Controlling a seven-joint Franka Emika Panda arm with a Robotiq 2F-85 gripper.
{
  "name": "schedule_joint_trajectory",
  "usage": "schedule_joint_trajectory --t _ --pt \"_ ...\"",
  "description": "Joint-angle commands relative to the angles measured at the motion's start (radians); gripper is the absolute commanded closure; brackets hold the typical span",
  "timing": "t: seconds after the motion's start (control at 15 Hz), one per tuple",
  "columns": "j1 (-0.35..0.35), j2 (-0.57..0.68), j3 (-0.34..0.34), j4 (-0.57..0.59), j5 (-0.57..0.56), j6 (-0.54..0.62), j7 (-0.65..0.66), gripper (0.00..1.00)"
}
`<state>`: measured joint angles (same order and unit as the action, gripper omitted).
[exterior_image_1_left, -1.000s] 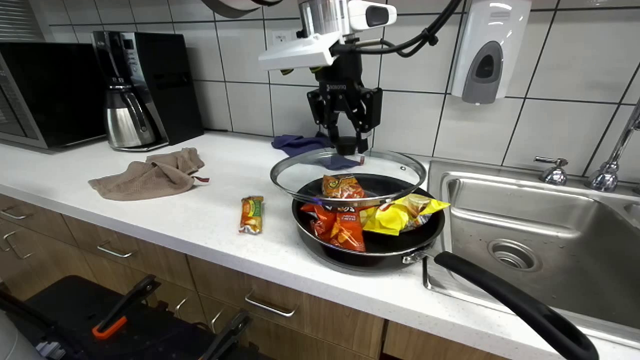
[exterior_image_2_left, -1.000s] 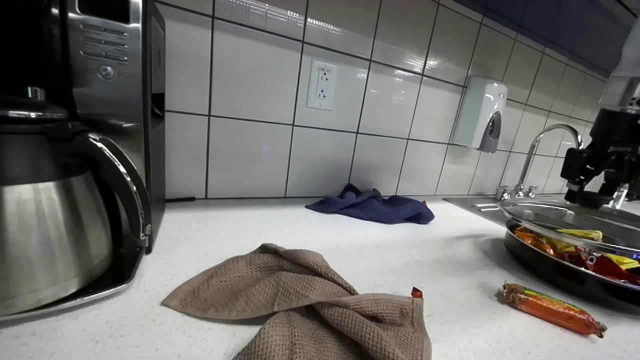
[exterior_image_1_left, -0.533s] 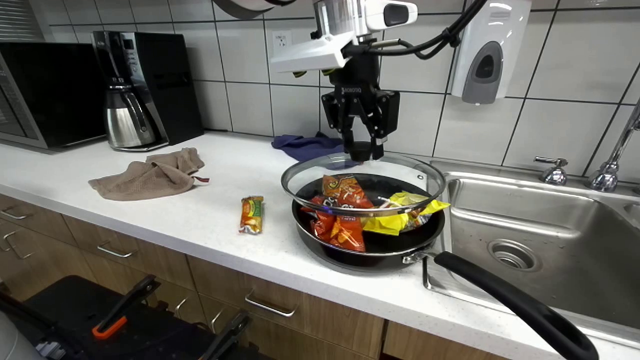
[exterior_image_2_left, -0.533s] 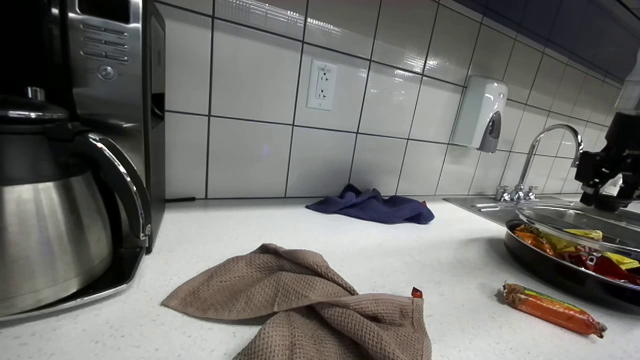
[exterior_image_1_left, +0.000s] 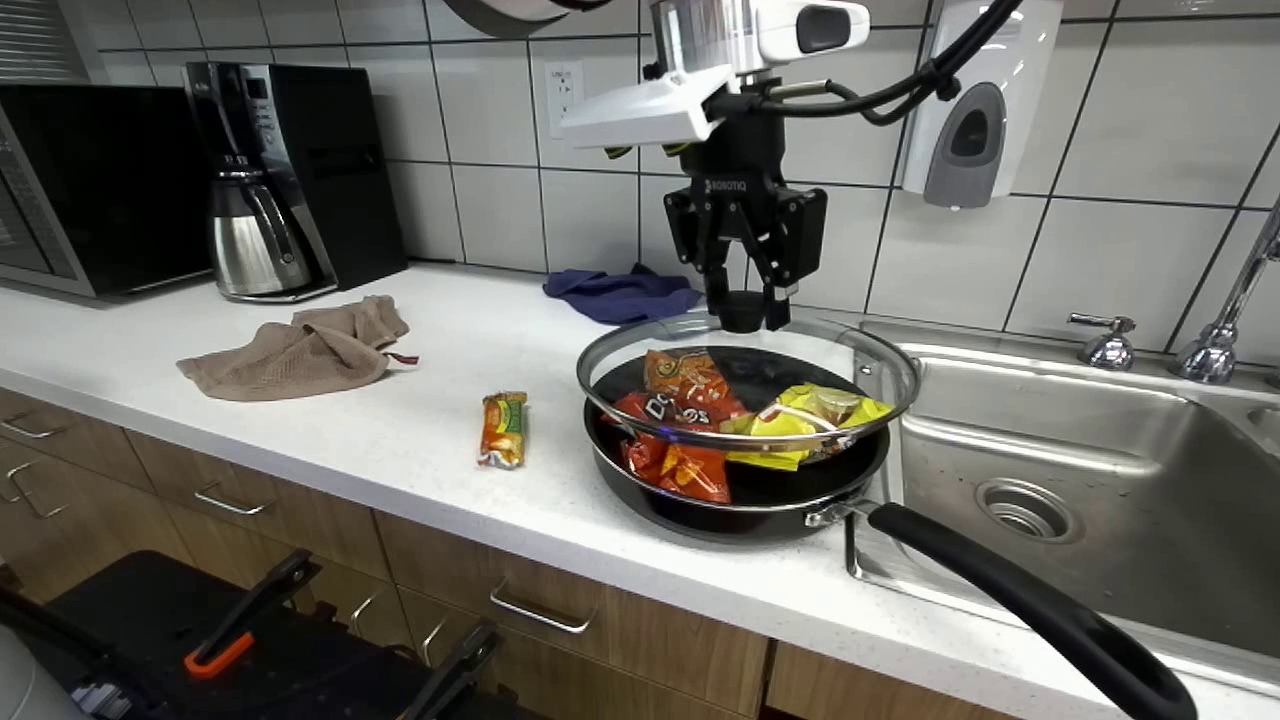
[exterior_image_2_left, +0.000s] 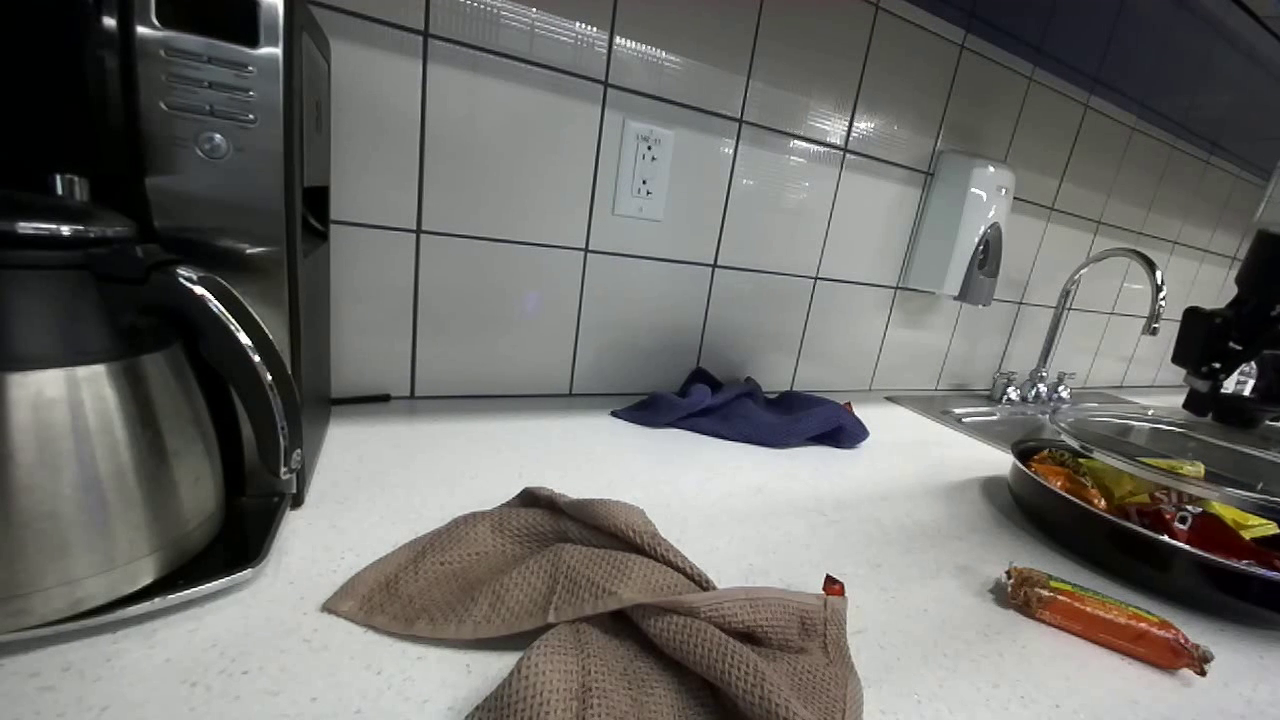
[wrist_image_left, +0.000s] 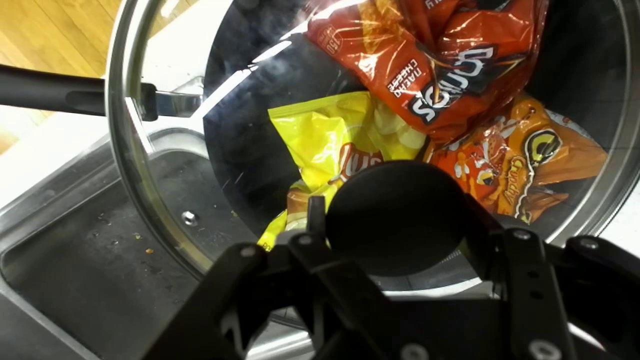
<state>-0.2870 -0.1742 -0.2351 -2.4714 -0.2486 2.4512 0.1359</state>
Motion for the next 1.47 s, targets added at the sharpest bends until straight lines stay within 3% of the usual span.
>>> schedule_joint_trajectory --t 0.0,1.4 --pt "-0.013 -0.009 0.004 -0.005 -0.023 0.046 0.025 0.61" --pt "0.003 0.071 0.0 -0.07 0.017 0.287 -0.001 0.61"
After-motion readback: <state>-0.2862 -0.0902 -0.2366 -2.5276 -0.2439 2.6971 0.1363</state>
